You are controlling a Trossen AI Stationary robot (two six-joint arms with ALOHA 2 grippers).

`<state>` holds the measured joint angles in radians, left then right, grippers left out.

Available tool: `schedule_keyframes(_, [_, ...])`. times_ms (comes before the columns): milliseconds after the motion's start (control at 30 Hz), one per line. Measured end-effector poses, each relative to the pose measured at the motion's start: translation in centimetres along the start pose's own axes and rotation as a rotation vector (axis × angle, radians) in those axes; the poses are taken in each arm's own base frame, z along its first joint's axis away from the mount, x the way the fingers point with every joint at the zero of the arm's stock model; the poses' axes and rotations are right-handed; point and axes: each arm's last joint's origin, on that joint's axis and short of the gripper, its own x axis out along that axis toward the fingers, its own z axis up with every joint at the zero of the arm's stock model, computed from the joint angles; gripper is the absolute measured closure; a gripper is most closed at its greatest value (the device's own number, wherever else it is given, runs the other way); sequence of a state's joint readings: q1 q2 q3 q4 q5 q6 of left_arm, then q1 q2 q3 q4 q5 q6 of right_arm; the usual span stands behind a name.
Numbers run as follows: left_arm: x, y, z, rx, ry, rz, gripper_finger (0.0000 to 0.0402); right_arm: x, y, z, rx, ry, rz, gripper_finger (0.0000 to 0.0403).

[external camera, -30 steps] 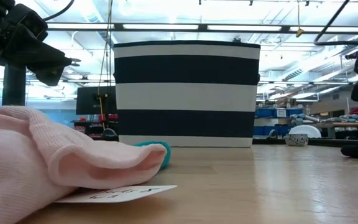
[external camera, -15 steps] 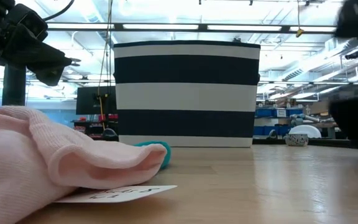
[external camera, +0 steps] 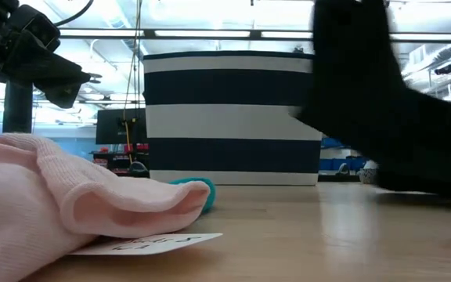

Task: Sort clothes
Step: Put the black shirt into the blue laundry bin

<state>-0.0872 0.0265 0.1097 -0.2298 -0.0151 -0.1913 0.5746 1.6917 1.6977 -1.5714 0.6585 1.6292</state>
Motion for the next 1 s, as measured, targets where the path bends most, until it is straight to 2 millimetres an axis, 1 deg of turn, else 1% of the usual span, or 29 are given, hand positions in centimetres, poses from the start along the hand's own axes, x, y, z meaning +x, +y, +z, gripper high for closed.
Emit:
schedule_keyframes(167, [0.0, 0.0, 0.0, 0.000, 0.000, 0.000, 0.0303, -0.5, 0.1, 4.6, -0.059, -0.068, 0.027, 0.0402])
schedule_keyframes(333, [0.0, 0.0, 0.0, 0.002, 0.000, 0.000, 0.0303, -0.9, -0.6, 9.6, -0.108, -0.101, 0.050, 0.0403])
schedule_keyframes(467, [0.0, 0.0, 0.0, 0.003, 0.000, 0.000, 0.0303, -1.6, -1.2, 13.4, -0.120, -0.166, 0.111, 0.0403])
schedule_keyframes(767, [0.0, 0.0, 0.0, 0.007, 0.000, 0.000, 0.0303, -3.2, -3.0, 21.8, -0.086, -0.434, 0.241, 0.0403])
schedule_keyframes(1000, [0.0, 0.0, 0.0, 0.007, 0.000, 0.000, 0.0303, -4.1, -4.6, 27.3, -0.021, -0.692, 0.375, 0.0403])
